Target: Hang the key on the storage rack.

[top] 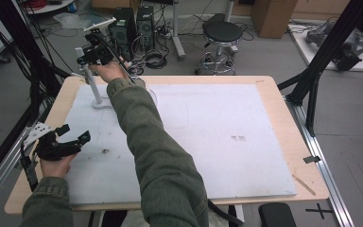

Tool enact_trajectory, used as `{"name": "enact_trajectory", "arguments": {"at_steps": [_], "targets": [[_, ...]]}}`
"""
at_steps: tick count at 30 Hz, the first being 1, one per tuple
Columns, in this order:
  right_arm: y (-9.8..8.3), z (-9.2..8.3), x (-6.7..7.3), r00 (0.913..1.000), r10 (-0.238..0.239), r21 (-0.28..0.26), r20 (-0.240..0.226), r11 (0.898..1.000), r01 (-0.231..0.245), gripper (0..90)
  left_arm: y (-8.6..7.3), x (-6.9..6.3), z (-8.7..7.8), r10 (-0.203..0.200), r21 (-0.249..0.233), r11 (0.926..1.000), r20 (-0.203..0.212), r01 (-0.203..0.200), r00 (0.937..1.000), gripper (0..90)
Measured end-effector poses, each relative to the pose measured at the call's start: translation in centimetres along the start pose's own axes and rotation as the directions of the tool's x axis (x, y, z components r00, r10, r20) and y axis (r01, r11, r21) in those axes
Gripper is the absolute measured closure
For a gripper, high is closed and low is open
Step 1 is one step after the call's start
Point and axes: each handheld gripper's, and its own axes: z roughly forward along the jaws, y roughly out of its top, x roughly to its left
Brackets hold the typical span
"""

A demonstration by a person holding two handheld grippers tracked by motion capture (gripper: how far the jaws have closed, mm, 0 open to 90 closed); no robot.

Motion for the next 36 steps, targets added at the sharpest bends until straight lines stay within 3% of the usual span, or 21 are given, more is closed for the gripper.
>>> {"name": "enact_trajectory", "arguments": {"at_steps": [1,2,4,8,16,22,24,27,36], "targets": [[-0.1,-0.1,0.0,1.0,0.007,0.002,-0.005,1.0,-0.007,79.2,0.0,0.0,0.0,-0.004,-0.001,1.0,0.0,0.004,1.0,1.8],[-0.3,-0.1,-0.1,0.9999,0.009,0.001,-0.009,1.0,-0.009,84.6,0.0,0.0,0.1,-0.005,-0.001,1.0,0.001,0.005,1.0,1.7],[-0.5,-0.2,-0.2,0.9994,0.02,0.004,-0.027,1.0,-0.019,84.0,0.0,0.0,0.1,-0.003,0.003,1.0,0.0,0.003,1.0,1.7],[-1.0,-0.3,-0.6,0.9988,0.028,0.028,-0.039,0.999,-0.027,76.9,0.0,-0.1,0.2,-0.003,0.006,1.0,0.002,0.003,1.0,1.7],[-2.3,-1.0,-1.4,0.9955,0.052,0.06,-0.079,0.997,-0.047,48.9,-0.1,-0.1,0.4,-0.005,0.008,1.0,0.006,0.005,1.0,1.8],[-2.8,-1.7,-1.8,0.9981,0.06,0.116,-0.014,0.992,-0.058,27.1,-0.1,-0.1,0.5,-0.014,0.003,0.9999,0.007,0.014,0.9999,1.7],[-2.9,-2.0,-1.8,0.9992,0.038,0.124,0.011,0.992,-0.039,21.0,-0.1,0.0,0.5,-0.015,0.003,0.9999,0.007,0.015,0.9999,1.8],[-3.1,-2.2,-1.3,0.9912,-0.026,0.144,0.13,0.99,0.007,10.5,-0.1,0.0,0.6,-0.016,0.002,0.9999,0.008,0.016,0.9998,1.7],[-4.5,-3.2,-1.0,0.9883,-0.08,0.183,0.13,0.981,0.056,1.6,-0.1,-0.1,0.6,-0.011,0.004,0.9999,0.009,0.011,0.9999,1.7]]}}
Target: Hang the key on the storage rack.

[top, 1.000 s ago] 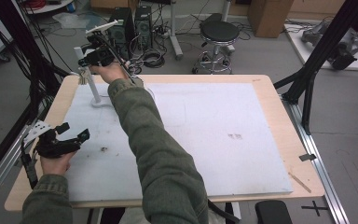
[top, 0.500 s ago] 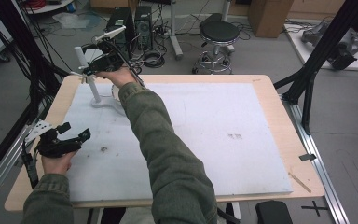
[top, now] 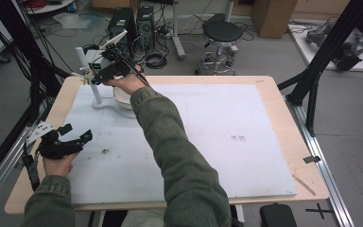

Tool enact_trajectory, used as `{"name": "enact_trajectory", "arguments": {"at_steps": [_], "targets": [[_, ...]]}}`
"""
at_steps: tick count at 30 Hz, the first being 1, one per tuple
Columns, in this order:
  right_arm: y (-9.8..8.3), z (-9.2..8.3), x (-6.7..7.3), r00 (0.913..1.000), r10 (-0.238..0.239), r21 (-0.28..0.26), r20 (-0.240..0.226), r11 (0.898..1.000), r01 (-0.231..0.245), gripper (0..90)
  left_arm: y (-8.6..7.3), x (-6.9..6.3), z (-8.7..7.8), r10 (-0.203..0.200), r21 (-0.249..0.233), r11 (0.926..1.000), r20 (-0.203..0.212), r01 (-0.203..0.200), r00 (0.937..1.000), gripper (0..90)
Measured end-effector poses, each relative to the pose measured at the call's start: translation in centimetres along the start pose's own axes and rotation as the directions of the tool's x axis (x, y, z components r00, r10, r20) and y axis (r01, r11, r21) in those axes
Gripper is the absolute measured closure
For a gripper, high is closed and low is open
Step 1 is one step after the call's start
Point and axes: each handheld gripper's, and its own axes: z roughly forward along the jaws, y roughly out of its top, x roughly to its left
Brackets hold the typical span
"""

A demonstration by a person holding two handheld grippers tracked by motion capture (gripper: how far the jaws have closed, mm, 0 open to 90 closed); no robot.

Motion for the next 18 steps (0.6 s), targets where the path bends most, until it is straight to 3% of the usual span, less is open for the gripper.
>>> {"name": "enact_trajectory", "arguments": {"at_steps": [4,7,18], "targets": [[-0.9,-0.9,-0.3,1.0,0.004,-0.007,-0.008,1.0,-0.004,0.6,0.0,-0.1,0.0,0.006,0.007,1.0,0.0,-0.006,1.0,1.8],[-1.5,-1.8,-0.7,0.9994,0.008,-0.028,0.035,1.0,-0.007,0.6,0.0,-0.2,0.0,0.024,0.019,0.9995,-0.003,-0.024,0.9997,1.7],[-4.6,-4.8,-3.3,0.9964,0.059,-0.038,0.061,0.998,-0.057,0.7,-0.1,-0.3,0.1,0.027,0.027,0.9993,-0.002,-0.027,0.9996,1.7]]}}
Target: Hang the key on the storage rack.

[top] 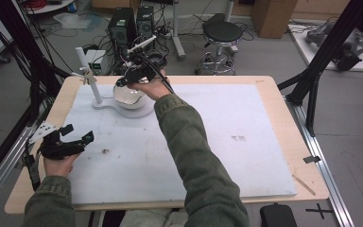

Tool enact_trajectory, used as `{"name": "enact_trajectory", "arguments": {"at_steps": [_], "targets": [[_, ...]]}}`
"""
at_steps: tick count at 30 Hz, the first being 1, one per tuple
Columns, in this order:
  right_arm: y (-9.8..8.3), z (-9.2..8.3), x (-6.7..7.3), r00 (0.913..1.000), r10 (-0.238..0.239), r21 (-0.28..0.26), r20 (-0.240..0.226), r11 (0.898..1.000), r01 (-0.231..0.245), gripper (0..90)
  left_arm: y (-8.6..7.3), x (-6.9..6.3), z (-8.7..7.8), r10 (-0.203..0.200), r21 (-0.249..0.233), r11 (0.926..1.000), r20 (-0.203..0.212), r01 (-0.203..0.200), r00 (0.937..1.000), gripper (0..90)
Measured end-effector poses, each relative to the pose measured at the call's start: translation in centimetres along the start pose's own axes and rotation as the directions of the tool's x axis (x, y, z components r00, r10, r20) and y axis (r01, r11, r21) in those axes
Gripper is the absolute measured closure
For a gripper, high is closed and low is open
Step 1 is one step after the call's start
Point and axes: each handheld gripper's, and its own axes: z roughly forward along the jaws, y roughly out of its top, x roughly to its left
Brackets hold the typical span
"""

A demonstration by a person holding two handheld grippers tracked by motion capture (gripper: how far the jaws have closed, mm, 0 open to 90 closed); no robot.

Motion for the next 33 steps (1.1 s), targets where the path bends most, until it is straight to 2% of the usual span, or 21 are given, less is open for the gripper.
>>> {"name": "enact_trajectory", "arguments": {"at_steps": [2,9,14,18,20,23,25,27,31,33], "targets": [[-0.6,-0.5,-0.6,1.0,0.001,0.017,0.008,1.0,-0.001,0.6,0.0,0.0,0.0,0.001,0.001,1.0,0.002,-0.001,1.0,1.7],[-2.5,-2.4,-2.7,0.9989,0.026,0.012,0.039,1.0,-0.027,0.6,0.0,-0.1,0.1,0.008,0.009,0.9999,0.0,-0.008,1.0,1.7],[-3.9,-3.7,-3.9,0.9975,0.056,-0.003,0.042,0.998,-0.056,0.7,0.0,-0.1,0.1,0.011,0.011,0.9999,0.002,-0.011,0.9999,1.7],[-5.3,-4.3,-4.6,0.9949,0.07,0.017,0.072,0.997,-0.072,0.7,0.0,-0.1,0.0,0.008,0.005,1.0,0.001,-0.008,1.0,1.7],[-5.9,-4.8,-4.9,0.9944,0.081,0.004,0.069,0.997,-0.081,0.7,0.0,-0.1,0.0,0.003,0.001,1.0,0.001,-0.003,1.0,1.7],[-6.7,-5.4,-5.4,0.9921,0.105,0.014,0.068,0.994,-0.107,0.7,0.0,-0.1,0.0,0.007,0.004,1.0,0.003,-0.007,1.0,1.7],[-7.1,-5.7,-5.5,0.9913,0.101,0.03,0.084,0.994,-0.104,0.7,0.0,-0.1,0.0,0.007,0.003,1.0,0.002,-0.007,1.0,1.7],[-7.6,-6.1,-5.7,0.9909,0.101,0.016,0.089,0.995,-0.103,0.7,0.0,-0.1,0.0,0.005,0.002,1.0,0.0,-0.005,1.0,1.7],[-8.9,-6.9,-6.3,0.9893,0.105,0.022,0.102,0.994,-0.108,0.7,0.0,-0.1,0.0,0.008,0.004,1.0,0.002,-0.008,1.0,1.7],[-9.5,-7.3,-6.6,0.9871,0.097,0.024,0.127,0.995,-0.101,0.7,0.0,-0.1,0.0,0.01,0.004,0.9999,0.001,-0.01,0.9999,1.8]]}}
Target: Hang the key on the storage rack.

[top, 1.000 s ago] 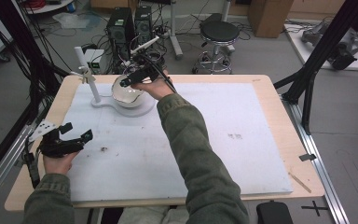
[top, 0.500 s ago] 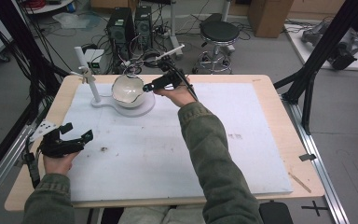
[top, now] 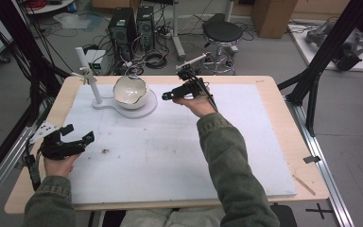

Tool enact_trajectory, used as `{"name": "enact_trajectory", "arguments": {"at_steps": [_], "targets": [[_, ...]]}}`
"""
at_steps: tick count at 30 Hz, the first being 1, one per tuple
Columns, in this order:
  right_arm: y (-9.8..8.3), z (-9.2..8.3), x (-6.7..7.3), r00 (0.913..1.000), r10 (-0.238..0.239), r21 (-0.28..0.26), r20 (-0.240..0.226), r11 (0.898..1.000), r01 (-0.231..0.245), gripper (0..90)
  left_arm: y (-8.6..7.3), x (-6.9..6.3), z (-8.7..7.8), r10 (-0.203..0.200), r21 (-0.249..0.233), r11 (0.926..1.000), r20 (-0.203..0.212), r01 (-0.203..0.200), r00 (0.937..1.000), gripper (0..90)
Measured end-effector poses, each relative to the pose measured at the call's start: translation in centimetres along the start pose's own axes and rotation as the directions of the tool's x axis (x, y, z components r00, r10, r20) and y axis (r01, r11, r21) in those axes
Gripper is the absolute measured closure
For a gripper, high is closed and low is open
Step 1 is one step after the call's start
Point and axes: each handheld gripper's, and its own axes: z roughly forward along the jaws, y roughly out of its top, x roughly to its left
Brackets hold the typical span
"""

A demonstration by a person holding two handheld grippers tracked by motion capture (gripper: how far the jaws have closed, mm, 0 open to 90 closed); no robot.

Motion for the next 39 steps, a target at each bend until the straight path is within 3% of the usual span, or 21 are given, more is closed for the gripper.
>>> {"name": "enact_trajectory", "arguments": {"at_steps": [13,28,39], "targets": [[-4.1,-2.0,-3.0,0.9985,0.054,-0.022,0.011,0.998,-0.054,0.7,0.0,-0.1,0.0,0.003,0.006,1.0,-0.001,-0.003,1.0,1.7],[-7.6,-4.3,-4.1,0.9983,0.054,-0.04,0.023,0.998,-0.053,0.7,0.0,-0.2,0.0,0.005,0.015,0.9999,-0.005,-0.005,1.0,1.7],[-10.5,-5.0,-4.6,0.9977,0.061,-0.052,0.03,0.997,-0.059,0.7,-0.1,-0.3,0.1,0.004,0.015,0.9999,-0.004,-0.004,1.0,1.7]]}}
